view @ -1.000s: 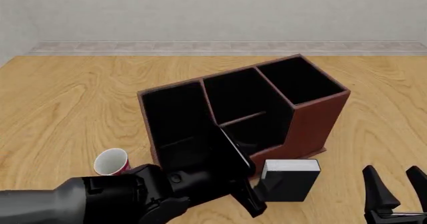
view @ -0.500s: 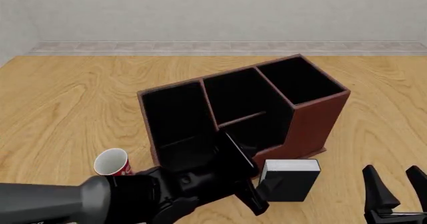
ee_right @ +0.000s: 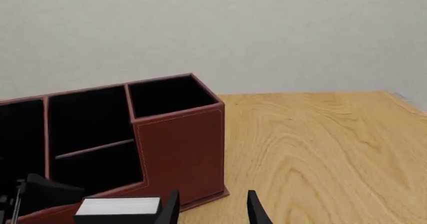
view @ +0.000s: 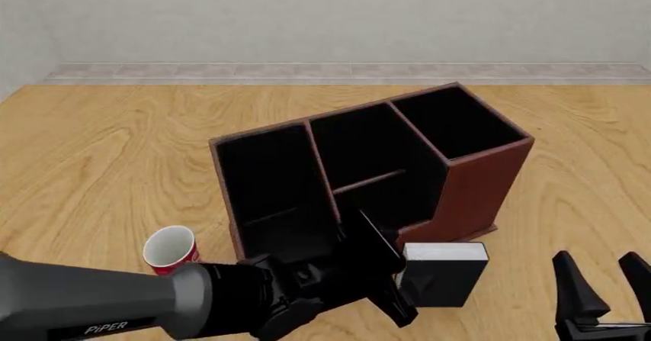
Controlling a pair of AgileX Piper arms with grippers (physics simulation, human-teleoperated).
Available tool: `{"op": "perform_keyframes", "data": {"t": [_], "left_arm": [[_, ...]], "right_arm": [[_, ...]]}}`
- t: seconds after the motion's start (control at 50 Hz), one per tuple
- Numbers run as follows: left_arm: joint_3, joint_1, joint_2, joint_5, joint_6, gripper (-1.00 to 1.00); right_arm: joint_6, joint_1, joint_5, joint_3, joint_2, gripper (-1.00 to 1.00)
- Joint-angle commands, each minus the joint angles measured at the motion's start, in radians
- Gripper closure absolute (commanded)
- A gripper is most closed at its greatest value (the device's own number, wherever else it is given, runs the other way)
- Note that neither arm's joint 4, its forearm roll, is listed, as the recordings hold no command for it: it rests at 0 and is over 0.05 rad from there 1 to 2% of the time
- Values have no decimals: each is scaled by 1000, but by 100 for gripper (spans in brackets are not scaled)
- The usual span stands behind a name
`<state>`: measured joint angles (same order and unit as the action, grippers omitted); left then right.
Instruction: Pick up the book and place it in the back compartment of the caddy.
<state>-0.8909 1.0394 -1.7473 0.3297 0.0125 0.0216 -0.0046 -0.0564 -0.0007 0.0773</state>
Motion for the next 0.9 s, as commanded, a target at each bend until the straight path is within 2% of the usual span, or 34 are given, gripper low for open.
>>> {"op": "perform_keyframes", "data": {"t": [0.02,0.9], "left_arm": [[-13,11,-39,7,5,-100],[-40,21,-99,13,27,-100]], "right_arm": [[5,-1,-8,0,12,-100],[-3,0,1,0,-4,-100]]}}
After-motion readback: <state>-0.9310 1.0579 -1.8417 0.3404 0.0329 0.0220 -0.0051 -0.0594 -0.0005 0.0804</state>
